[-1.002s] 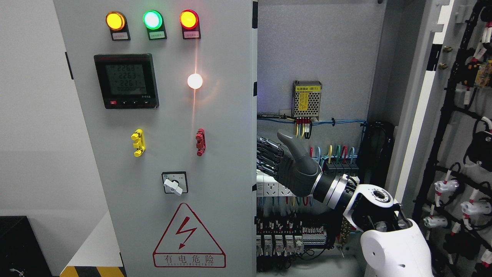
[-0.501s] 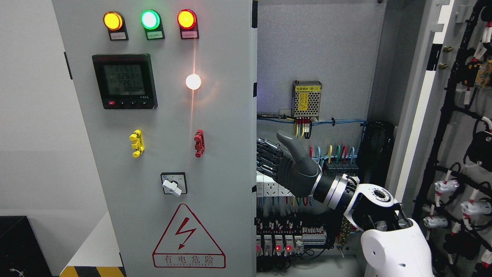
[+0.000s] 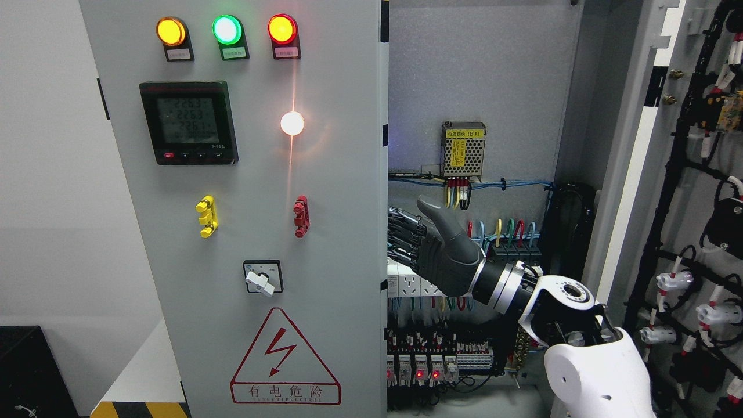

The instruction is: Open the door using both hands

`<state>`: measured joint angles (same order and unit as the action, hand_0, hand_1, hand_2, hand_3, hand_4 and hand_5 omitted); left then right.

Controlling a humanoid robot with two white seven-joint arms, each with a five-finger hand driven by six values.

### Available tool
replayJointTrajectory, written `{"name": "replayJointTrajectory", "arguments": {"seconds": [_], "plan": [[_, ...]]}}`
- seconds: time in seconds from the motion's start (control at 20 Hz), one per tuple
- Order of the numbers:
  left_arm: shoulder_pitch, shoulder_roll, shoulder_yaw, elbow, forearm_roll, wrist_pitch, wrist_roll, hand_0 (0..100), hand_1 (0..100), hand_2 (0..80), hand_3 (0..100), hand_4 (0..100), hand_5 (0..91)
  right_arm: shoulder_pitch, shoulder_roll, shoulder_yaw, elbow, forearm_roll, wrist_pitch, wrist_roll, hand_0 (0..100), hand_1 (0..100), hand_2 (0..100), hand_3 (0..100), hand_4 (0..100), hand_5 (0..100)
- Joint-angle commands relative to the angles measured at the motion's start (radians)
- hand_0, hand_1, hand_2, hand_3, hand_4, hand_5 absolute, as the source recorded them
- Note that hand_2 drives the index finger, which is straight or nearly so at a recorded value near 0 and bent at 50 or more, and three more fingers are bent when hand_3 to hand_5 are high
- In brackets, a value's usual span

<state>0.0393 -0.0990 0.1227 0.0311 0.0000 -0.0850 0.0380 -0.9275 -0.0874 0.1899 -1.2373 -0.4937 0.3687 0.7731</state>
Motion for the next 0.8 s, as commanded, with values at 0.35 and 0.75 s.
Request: {"name": "replayJointTrajectory", "arguments": {"seconds": [0.35,0.75], "plan": [[0.001,0.001,0.000,0.004,-0.032,0.001,0.000,0,0,0.0,0,0,0.0,-0.016,0.001,0.002,0.012,-0.002,-0.002,0.000,19,0,0,0,0,0],[0.001,-0.001,0.000,0.004,-0.032,0.001,0.000,0,0,0.0,0,0,0.0,-0.017,0.001,0.002,0.015,-0.002,-0.002,0.003,19,0,0,0,0,0]]}}
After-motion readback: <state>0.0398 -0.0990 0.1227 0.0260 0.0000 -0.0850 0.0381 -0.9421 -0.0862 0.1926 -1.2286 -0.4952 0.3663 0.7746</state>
